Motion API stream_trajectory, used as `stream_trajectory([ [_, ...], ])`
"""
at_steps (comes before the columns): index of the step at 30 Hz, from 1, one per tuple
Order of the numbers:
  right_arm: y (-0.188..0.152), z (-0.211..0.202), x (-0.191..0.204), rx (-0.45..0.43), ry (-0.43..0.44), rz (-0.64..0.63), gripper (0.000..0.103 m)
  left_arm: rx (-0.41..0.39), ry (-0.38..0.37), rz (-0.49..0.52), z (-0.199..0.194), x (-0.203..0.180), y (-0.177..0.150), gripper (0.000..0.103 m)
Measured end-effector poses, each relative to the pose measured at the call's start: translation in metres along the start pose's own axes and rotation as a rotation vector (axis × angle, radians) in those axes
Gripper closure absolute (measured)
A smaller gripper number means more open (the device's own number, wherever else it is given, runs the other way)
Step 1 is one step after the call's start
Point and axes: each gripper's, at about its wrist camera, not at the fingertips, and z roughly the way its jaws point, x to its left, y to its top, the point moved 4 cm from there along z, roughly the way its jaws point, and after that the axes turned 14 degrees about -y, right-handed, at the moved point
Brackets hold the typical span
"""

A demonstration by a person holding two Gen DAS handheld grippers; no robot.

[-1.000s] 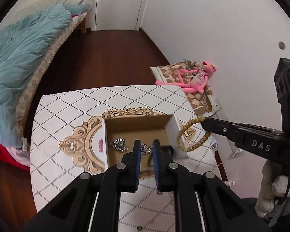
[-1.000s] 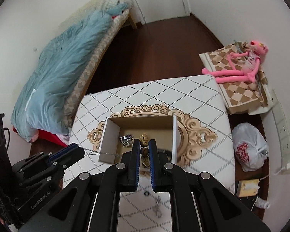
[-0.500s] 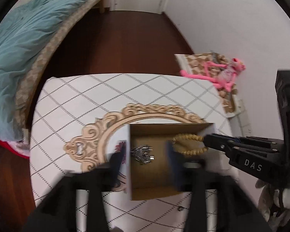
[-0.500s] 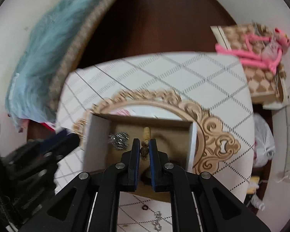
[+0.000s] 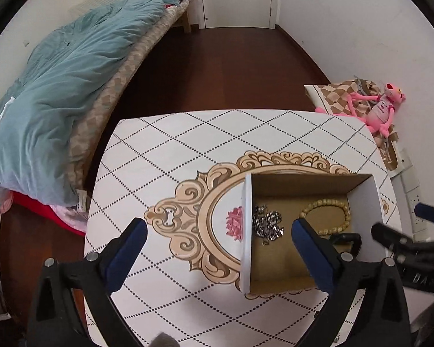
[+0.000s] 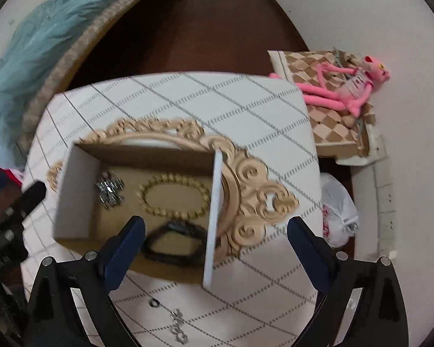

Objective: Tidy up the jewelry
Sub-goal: 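Grasp the wooden bead bracelet with the right gripper and drop it in the box, then grasp the silver charm with the right gripper while the left grasps a black ring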

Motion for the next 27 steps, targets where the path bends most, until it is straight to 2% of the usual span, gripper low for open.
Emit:
stream_trajectory([
  [4,-0.018,0.002,0.001,-0.006,-0.030,-0.002,0.003,0.003,0.019,0.005,-0.001,-0.003,-0.010,0.000],
  [12,-0.034,-0.008,0.000,-0.023,-0.017,0.035,0.001,-0.011,0.019,-0.004,-0.016,-0.007,-0.019,0.000],
  [21,-0.049,-0.053,-0.007,-0.110,-0.032,0.065,0.001,-0.090,0.051,0.002,-0.063,-0.012,-0.028,0.000],
  [27,-0.064,-0.088,-0.014,-0.176,-0.048,0.079,0.001,-0.116,0.061,0.011,-0.091,-0.018,-0.041,0.000],
])
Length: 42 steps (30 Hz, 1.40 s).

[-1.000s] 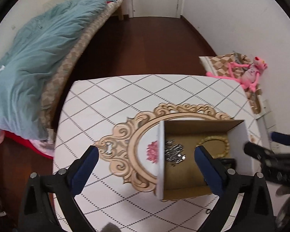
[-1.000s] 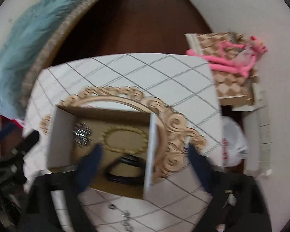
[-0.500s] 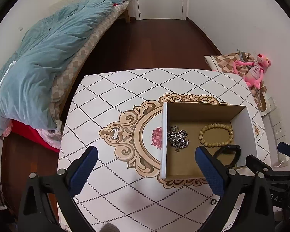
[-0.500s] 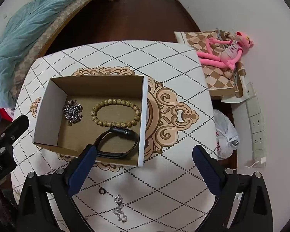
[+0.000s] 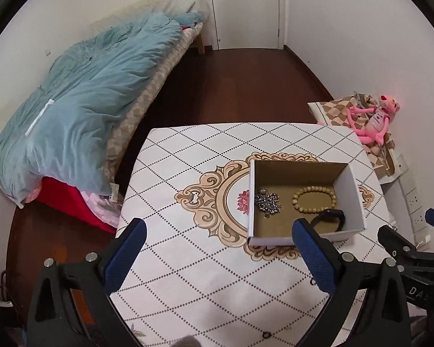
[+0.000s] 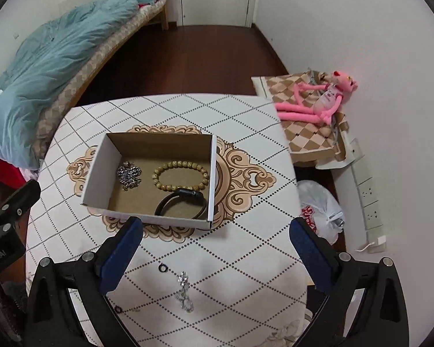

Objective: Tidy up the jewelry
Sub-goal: 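Grasp the silver charm with the right gripper while the left grasps a black ring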

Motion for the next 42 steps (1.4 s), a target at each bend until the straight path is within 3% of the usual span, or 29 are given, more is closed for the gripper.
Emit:
stream_trajectory([
  [13,-0.021,-0.072,-0.027,-0.097,0.033,0.067,0.001,-0.059,-0.034,-0.001,-0.059,-0.010,-0.013,0.000],
  [17,-0.043,-0.060,-0.030,-0.055,0.040,0.071,0.001,-0.049,-0.018,0.000,-0.056,-0.010,-0.029,0.000],
  [21,-0.079,-0.022,-0.024,0.042,0.060,0.075,0.001,0.025,0.011,-0.008,-0.029,-0.005,-0.063,0.000],
  [23,-0.103,0.004,-0.019,0.098,0.081,0.076,0.008,0.081,0.033,-0.024,-0.009,0.000,-0.087,0.000],
  [25,-0.120,0.024,-0.013,0.136,0.099,0.081,0.028,0.130,0.043,-0.038,0.008,0.005,-0.107,0.000],
  [29,-0.148,0.062,0.000,0.200,0.154,0.106,0.040,0.205,0.064,-0.061,0.034,0.014,-0.138,0.000],
  [35,-0.158,0.075,0.025,0.165,0.128,0.062,0.057,0.247,0.059,-0.072,0.050,0.021,-0.163,0.000],
  [36,-0.157,0.075,0.026,0.151,0.115,0.051,0.062,0.248,0.057,-0.066,0.050,0.020,-0.165,0.000],
  [39,-0.158,0.074,0.031,0.124,0.122,0.030,0.099,0.246,0.036,-0.042,0.052,0.014,-0.169,0.000],
  [42,-0.160,0.072,0.030,0.126,0.126,0.026,0.102,0.247,-0.006,-0.026,0.054,0.005,-0.173,0.000],
])
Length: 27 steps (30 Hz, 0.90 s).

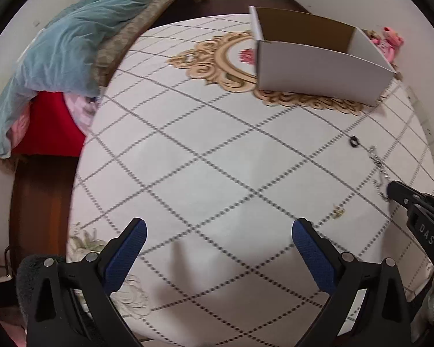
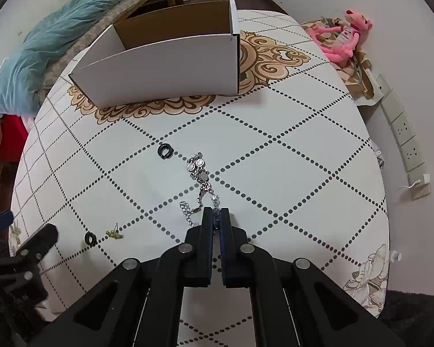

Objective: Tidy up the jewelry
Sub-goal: 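Grasp the silver charm with the right gripper while the left grasps a black ring, then carry the silver charm into the box and release it with the right gripper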

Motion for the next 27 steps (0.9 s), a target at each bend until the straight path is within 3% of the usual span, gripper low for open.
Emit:
stream_trajectory([
  [9,-0.018,-0.016,-0.032,0.021,0.021,0.066,0.102,0.012,-0.123,0.084,0.012,-0.037,-0.009,0.001],
  [11,-0.020,-0.016,-0.039,0.025,0.020,0.080,0.102,0.015,-0.136,0.104,0.015,-0.045,-0.011,0.009],
  [14,-0.021,-0.015,-0.044,0.030,0.018,0.094,0.102,0.027,-0.145,0.118,0.022,-0.050,-0.011,0.033],
  [15,-0.021,-0.015,-0.044,0.031,0.016,0.095,0.102,0.031,-0.149,0.118,0.025,-0.049,-0.010,0.047],
  [17,-0.021,-0.014,-0.045,0.034,0.019,0.101,0.102,0.022,-0.155,0.128,0.024,-0.050,-0.010,0.057],
  [19,-0.021,-0.015,-0.045,0.031,0.019,0.101,0.102,0.014,-0.164,0.133,0.022,-0.052,-0.010,0.082],
  [22,-0.021,-0.014,-0.045,0.030,0.024,0.102,0.102,0.013,-0.183,0.127,0.020,-0.051,-0.008,0.093],
  [27,-0.018,-0.020,-0.041,0.019,0.043,0.112,0.102,0.002,-0.208,0.118,0.018,-0.049,-0.007,0.093],
])
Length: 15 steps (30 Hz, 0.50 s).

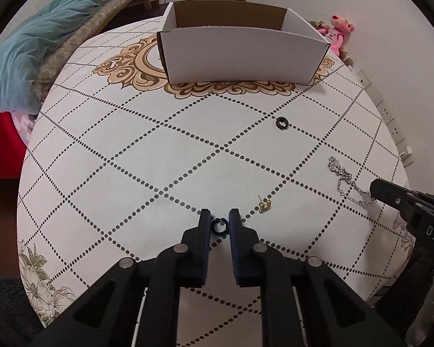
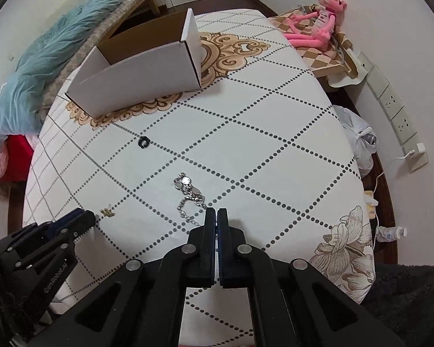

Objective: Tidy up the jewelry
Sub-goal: 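Carry the silver charm into the box and release it with the right gripper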

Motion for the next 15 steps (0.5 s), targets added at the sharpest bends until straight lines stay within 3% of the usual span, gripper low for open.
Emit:
stream_trajectory([
  [7,0.017,-0.031,0.004,-0.044,0.076,0.019,0.102,-0.032,-0.046,-0.008,-0.021,-0.002,0.007,0.093],
  [15,0.063,-0.082,0.009,-0.120,0.181,0.016,0.102,-0.122,-0.129,-0.020,-0.079,-0.003,0.056,0.093],
])
